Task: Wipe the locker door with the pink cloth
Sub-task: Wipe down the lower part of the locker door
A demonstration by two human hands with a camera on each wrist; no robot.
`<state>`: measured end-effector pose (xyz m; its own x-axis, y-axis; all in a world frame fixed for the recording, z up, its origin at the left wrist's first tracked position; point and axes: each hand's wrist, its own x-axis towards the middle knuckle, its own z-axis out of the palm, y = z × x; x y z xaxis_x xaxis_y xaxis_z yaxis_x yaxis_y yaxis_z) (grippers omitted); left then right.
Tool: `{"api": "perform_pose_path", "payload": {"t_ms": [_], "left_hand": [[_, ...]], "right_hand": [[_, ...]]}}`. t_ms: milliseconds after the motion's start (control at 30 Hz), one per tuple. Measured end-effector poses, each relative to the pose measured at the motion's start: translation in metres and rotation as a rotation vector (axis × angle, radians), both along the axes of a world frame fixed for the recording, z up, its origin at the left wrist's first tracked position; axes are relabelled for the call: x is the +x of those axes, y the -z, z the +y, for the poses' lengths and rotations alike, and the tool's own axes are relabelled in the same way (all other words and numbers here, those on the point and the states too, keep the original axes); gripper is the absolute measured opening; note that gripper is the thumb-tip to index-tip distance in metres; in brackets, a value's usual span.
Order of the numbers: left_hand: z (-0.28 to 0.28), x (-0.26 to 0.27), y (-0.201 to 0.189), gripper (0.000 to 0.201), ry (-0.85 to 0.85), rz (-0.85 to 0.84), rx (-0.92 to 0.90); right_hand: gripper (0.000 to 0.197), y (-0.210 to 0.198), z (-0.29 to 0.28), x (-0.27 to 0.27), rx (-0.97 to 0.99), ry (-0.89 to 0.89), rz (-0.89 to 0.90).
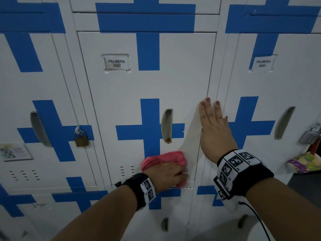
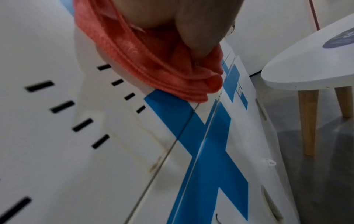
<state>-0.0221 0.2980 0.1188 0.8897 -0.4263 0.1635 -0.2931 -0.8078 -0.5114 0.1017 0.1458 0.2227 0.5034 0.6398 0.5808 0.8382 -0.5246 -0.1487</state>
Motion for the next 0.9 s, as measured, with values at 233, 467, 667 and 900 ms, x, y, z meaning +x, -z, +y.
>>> {"api": "perform_pose_path", "payload": {"t_ms": [233, 467, 667, 900], "left_hand": [[-0.022, 0.002, -0.030, 0.041, 0.144, -0.212, -0.265], [-0.004, 0.015, -0.024, 0.044, 0.015, -0.080, -0.111], [0.006, 0.020, 0.000, 0.080, -0.174, 0.051, -0.029], [0.001, 0.017, 0.010, 0.093, -0.293, 0.201, 0.315]], "right_hand": [[0.091, -0.002, 0.000, -0.002, -0.015, 0.003, 0.009], [0.091, -0.001, 0.000, -0.001, -0.014, 0.006, 0.005], [0.092, 0.000, 0.001, -0.001, -0.003, 0.012, -0.003], [0.094, 0.002, 0.000, 0.000, 0.000, 0.011, -0.014]]}}
